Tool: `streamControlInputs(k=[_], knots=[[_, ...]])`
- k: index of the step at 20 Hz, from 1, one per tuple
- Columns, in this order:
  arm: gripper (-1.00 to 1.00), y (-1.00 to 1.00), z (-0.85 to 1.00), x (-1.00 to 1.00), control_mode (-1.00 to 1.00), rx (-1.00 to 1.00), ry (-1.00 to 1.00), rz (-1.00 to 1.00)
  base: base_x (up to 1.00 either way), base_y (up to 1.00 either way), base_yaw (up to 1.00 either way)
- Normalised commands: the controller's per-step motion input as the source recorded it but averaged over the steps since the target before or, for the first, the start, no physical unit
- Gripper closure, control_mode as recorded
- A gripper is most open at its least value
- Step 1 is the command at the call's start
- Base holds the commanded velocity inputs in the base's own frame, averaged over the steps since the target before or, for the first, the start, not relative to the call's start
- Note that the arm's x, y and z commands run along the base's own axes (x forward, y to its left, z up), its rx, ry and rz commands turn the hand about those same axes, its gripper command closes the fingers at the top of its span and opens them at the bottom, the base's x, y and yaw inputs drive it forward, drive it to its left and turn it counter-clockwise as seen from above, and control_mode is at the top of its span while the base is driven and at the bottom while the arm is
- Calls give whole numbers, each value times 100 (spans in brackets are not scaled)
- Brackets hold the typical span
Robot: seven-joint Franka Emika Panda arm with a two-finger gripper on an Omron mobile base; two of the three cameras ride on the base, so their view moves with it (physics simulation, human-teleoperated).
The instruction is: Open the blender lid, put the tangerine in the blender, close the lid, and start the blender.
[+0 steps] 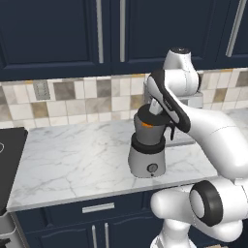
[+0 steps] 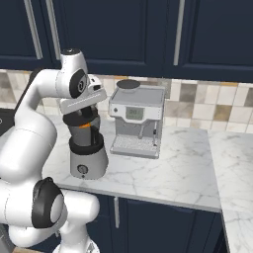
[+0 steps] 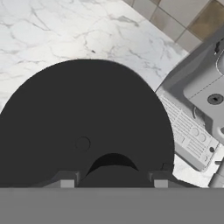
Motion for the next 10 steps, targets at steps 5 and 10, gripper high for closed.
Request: streamControlInputs(k=[5,10], knots=[[100,0,0,0,-100,0,2,0,0,0,0],[100,0,0,0,-100,0,8,0,0,0,0]])
